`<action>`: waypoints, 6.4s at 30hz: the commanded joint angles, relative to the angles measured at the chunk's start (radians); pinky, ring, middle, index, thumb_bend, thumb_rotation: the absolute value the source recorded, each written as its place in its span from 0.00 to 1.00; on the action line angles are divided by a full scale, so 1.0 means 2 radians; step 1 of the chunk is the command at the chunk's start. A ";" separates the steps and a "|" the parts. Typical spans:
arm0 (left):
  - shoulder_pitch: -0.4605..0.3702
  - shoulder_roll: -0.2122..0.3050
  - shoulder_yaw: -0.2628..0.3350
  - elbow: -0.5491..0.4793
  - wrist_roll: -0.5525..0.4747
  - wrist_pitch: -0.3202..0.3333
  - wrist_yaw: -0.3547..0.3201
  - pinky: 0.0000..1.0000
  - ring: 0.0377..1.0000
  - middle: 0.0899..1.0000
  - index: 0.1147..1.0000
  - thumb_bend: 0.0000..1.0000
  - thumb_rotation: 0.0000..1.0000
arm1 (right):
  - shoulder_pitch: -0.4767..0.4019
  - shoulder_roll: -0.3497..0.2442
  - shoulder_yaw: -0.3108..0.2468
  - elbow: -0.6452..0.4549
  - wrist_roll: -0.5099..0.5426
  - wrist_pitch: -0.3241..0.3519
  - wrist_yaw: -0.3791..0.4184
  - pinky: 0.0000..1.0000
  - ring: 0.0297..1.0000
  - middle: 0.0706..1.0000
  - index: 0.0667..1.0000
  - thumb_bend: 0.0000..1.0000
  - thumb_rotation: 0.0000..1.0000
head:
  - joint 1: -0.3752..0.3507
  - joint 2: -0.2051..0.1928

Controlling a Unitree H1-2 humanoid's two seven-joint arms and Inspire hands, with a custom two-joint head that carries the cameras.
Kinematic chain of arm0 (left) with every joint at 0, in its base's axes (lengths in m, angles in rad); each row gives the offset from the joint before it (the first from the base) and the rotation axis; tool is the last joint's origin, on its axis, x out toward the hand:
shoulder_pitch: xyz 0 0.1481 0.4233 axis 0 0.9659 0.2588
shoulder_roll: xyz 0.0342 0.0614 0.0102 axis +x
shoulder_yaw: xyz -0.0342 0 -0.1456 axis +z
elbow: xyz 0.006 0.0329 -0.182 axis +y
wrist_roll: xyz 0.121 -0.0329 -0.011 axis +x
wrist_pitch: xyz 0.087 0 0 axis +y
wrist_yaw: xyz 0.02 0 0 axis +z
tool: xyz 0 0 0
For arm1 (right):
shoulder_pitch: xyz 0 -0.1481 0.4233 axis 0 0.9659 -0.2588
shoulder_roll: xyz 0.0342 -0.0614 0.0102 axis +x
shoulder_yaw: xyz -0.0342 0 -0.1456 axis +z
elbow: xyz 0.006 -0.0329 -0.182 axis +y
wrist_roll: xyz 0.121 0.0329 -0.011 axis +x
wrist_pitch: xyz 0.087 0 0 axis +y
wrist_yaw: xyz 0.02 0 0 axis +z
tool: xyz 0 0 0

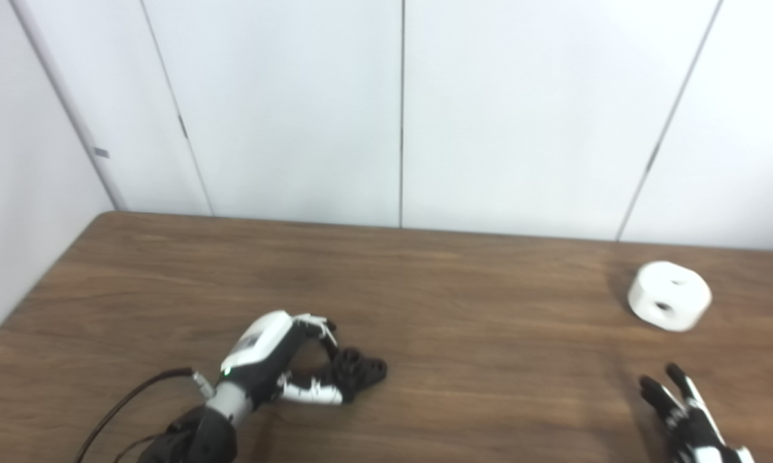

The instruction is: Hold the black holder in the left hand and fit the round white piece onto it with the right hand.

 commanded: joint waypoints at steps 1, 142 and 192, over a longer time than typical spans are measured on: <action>0.002 0.009 -0.013 -0.022 0.023 -0.024 -0.008 1.00 0.94 0.82 0.42 0.52 0.06 | 0.007 0.022 0.010 -0.010 0.002 0.001 -0.007 0.96 0.89 0.87 0.96 0.53 0.96 | -0.006 0.001; 0.083 -0.018 -0.015 0.018 0.104 -0.178 0.018 0.91 0.91 0.80 0.42 0.52 0.05 | -0.416 -0.219 0.097 0.204 -0.366 0.284 0.056 1.00 1.00 0.91 0.72 0.97 0.28 | -0.245 -0.003; 0.088 -0.023 -0.016 0.009 0.108 -0.174 0.013 0.90 0.90 0.80 0.42 0.52 0.05 | -0.402 -0.214 0.093 0.214 -0.344 0.210 -0.014 0.84 0.88 0.74 0.45 0.53 0.13 | -0.236 0.005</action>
